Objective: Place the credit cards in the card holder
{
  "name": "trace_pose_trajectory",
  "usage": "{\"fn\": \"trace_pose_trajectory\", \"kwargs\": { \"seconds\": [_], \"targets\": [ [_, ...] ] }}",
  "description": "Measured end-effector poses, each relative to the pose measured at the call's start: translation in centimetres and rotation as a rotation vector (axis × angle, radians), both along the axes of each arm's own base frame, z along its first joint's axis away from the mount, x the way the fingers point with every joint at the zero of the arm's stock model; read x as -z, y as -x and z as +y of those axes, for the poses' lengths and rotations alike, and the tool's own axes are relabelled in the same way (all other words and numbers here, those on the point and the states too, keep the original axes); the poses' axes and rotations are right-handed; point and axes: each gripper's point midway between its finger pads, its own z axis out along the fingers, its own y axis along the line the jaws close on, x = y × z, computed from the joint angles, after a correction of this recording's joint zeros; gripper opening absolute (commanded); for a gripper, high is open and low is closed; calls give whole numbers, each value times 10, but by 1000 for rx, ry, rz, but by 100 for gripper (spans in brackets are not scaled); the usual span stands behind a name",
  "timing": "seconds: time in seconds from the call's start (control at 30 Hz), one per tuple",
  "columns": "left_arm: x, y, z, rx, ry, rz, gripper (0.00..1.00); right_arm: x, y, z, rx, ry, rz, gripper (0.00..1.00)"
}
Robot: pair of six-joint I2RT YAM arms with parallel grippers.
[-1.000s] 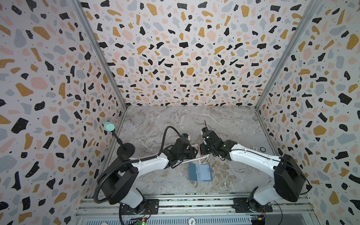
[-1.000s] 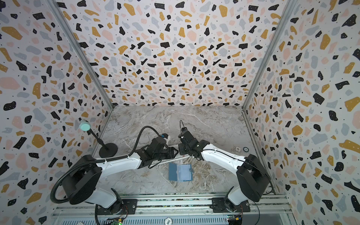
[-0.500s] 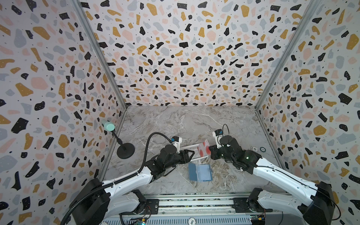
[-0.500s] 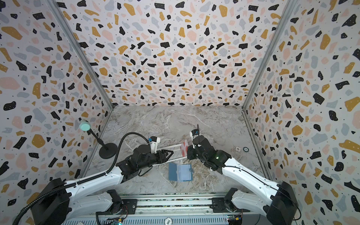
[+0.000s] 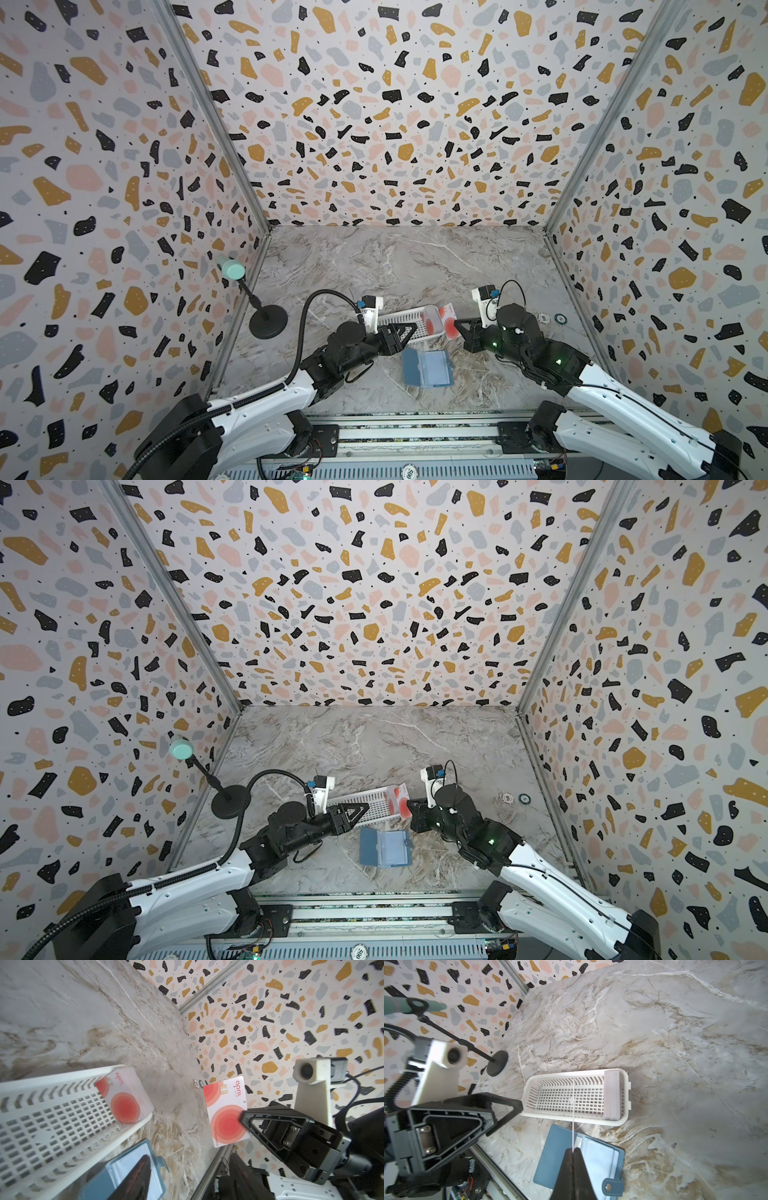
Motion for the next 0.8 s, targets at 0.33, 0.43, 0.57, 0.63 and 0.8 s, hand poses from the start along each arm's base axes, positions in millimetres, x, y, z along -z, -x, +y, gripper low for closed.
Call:
{"fn": "trace_pose_trajectory", "kwargs": {
  "seconds": [0.33,0.43,0.57,0.63,0.8],
  "targets": [
    [-34,16,-17,58,157,-45,50,-49,21,5,-84,-257,-37,0],
    [-42,19,-20,76,201,-44,48,-54,27,5,-110,-322,-29,0],
    [-54,26,-24,112,255,-47,43,-60,30,5,-137,-387,-12,0],
    [-58,30,-29,136,279,-45,41,-64,31,7,-153,-418,-8,0],
    [-67,37,-42,179,311,-38,40,-73,34,10,-193,-481,-3,0]
  ]
}}
